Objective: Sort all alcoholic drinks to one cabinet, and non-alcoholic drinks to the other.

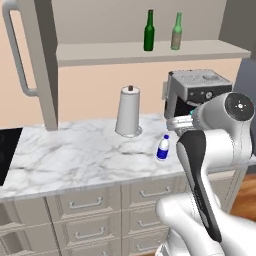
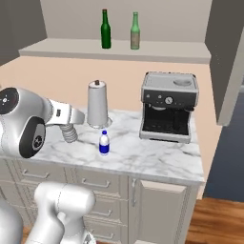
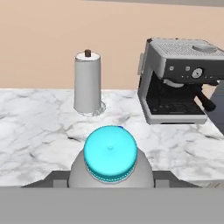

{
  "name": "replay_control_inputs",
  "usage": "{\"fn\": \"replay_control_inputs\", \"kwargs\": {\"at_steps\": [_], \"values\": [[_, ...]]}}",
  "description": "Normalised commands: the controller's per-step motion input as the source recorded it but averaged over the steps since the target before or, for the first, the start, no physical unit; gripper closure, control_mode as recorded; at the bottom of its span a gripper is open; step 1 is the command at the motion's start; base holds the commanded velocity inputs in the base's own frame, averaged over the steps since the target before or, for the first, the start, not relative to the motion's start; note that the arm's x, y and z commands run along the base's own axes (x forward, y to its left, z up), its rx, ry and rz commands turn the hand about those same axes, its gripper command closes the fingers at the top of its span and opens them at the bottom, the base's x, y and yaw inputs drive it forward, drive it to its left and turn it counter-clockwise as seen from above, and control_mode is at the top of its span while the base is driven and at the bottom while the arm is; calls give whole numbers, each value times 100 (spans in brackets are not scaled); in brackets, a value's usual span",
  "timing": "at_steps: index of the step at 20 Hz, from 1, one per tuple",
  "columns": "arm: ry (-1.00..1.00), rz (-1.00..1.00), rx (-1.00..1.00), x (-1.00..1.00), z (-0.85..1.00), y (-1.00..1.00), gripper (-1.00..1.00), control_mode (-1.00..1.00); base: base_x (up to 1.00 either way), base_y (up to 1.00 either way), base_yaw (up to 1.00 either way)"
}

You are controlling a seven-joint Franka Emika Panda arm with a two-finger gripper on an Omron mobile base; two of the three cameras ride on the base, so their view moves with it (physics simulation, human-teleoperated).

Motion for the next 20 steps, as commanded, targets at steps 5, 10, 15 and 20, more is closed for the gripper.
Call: {"fn": "replay_control_inputs", "kwargs": {"at_steps": [5, 10, 15, 20], "values": [[0, 0, 0, 0, 0, 0, 100, 100, -66, 0, -2], [0, 0, 0, 0, 0, 0, 100, 100, -65, 0, -1], [0, 0, 0, 0, 0, 0, 100, 100, -54, 0, -1], [0, 0, 0, 0, 0, 0, 100, 100, -49, 0, 0]]}}
